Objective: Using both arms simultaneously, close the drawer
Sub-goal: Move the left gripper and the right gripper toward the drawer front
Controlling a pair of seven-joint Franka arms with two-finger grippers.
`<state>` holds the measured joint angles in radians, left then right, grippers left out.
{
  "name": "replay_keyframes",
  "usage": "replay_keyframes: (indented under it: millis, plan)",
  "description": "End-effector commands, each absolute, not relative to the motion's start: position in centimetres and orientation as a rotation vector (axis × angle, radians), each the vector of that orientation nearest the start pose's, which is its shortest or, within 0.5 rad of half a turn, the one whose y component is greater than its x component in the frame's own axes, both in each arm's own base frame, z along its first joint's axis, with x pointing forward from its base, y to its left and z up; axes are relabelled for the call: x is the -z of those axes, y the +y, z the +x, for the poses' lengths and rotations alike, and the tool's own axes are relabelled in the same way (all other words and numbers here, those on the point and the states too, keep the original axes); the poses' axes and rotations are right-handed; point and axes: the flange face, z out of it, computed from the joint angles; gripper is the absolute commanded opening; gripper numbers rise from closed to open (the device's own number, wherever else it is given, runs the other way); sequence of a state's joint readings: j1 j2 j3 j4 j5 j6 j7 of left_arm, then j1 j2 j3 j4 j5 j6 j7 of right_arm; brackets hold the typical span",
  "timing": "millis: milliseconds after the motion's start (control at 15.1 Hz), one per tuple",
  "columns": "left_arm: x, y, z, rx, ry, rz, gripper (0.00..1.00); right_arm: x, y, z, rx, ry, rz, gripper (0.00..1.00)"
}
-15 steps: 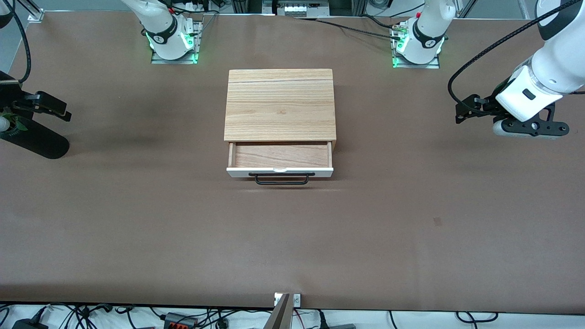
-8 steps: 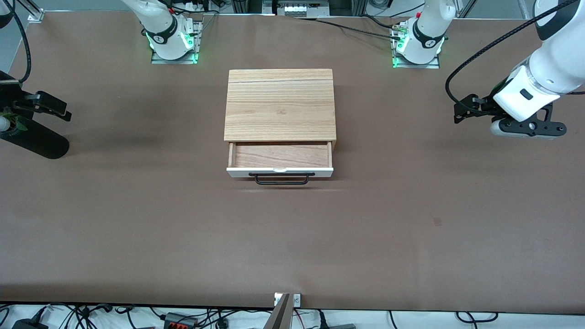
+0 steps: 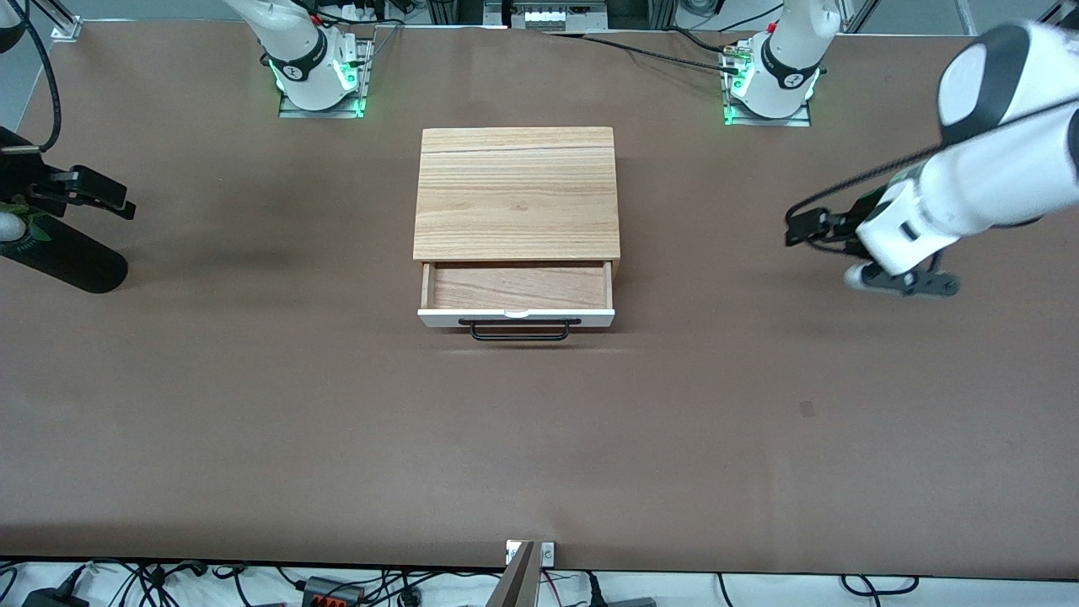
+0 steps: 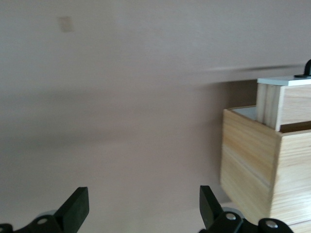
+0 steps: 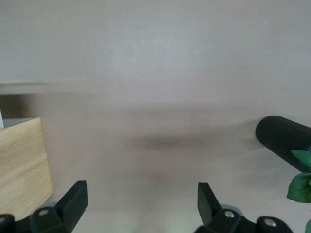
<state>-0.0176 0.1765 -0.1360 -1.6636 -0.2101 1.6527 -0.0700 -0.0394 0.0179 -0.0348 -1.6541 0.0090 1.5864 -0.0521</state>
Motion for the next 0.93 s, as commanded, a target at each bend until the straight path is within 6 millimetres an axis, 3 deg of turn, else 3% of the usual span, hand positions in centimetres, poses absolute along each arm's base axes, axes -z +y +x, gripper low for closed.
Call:
replay_keyframes:
  millis: [0, 132, 264, 463, 661, 860]
  plan:
    - [-47.1, -12.6, 61.7, -0.415, 0.090, -3.426, 1.00, -55.9, -2.5, 56.1, -0.246, 0.003, -3.119, 1.00]
    - [-45.7, -13.6, 63.7, -0.372, 0.076, -3.467, 1.00, -53.5, -1.8, 56.9, -0.324, -0.020, -3.108, 1.00]
    - [-42.8, -16.4, 64.7, -0.348, 0.108, -3.483, 1.00, -49.8, -0.4, 58.6, -0.387, -0.043, -3.076, 1.00]
    - [-40.3, -19.3, 66.3, -0.273, 0.028, -3.594, 1.00, -44.8, 5.2, 61.9, -0.277, -0.086, -2.997, 1.00]
    - [-37.1, -24.1, 66.9, -0.139, 0.059, -3.607, 1.00, -39.7, 10.2, 65.1, -0.081, -0.149, -3.012, 1.00]
    - [-35.0, -29.6, 66.2, -0.038, 0.136, -3.604, 1.00, -35.2, 15.6, 66.9, 0.090, 0.011, -3.014, 1.00]
